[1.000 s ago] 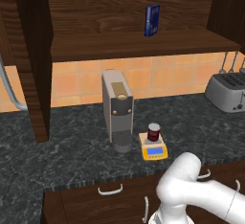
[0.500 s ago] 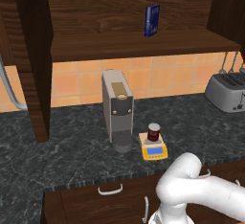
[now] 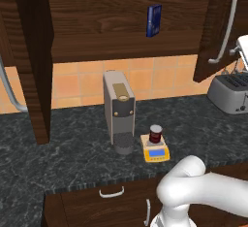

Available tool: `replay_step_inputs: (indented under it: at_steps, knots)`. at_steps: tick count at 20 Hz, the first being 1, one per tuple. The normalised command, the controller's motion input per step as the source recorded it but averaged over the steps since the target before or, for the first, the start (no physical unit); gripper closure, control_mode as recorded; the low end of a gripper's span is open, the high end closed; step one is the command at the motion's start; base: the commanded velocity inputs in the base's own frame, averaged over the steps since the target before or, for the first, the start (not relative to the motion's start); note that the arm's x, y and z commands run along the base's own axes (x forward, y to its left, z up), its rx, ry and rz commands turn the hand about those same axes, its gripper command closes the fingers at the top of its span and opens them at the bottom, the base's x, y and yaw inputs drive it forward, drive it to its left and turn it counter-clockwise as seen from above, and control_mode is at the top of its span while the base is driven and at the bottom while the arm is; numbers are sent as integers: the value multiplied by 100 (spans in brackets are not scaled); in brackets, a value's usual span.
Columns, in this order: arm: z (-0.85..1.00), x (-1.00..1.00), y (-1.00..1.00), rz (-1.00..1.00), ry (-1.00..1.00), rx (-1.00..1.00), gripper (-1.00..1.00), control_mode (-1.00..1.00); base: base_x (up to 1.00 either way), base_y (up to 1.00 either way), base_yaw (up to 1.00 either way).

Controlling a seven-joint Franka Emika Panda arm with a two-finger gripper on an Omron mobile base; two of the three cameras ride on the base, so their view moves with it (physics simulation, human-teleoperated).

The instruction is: Pick the canned food and place it on the digital scale for weighing, and close the cabinet.

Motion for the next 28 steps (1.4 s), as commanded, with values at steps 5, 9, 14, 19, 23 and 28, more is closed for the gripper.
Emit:
replay_step_inputs:
  at_steps: [5, 9, 14, 19, 23, 28]
  knots:
    - [-17, 100, 100, -35, -11, -8, -100, -100, 0, 0, 0]
    - [-14, 100, 100, -27, -12, 0, -100, -100, 0, 0, 0]
    - [-2, 100, 44, -9, -7, 0, -100, -100, 0, 0, 0]
    - [-1, 100, 1, 0, -5, 0, -100, -100, 0, 0, 0]
    - [-10, 100, 0, 0, -2, 2, -100, -100, 0, 0, 0]
    - [-1, -43, 0, 0, -32, 2, -100, -100, 0, 0, 0]
